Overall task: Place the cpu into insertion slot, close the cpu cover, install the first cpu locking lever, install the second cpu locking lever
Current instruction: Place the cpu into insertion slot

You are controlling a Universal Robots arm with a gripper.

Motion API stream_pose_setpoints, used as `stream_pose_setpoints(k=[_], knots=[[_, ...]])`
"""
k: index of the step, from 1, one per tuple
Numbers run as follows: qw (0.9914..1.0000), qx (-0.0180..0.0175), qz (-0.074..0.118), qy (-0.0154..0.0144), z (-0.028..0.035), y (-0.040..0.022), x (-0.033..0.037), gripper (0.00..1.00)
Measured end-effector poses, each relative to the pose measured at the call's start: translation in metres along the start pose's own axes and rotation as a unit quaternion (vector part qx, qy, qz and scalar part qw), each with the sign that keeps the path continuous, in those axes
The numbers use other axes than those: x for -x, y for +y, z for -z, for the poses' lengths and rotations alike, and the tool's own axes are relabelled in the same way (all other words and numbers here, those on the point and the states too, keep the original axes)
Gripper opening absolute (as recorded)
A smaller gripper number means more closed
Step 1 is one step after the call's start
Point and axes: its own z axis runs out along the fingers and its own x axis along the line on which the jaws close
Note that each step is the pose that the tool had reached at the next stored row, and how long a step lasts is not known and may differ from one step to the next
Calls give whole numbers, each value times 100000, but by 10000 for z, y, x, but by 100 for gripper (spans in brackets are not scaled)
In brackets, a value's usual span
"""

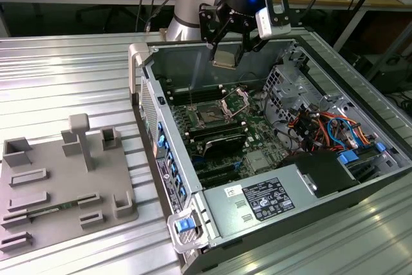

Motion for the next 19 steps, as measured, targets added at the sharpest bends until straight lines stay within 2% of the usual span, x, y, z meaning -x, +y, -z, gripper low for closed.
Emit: stream_pose_setpoints(k=[7,10,14,19], knots=[[100000,4,-144,-12,0,0,0,55],[99990,21,-1429,-127,-2,0,0,55],[99884,97,-4801,-432,-11,-1,0,55],[99740,139,-7173,-642,-20,-2,0,55]])
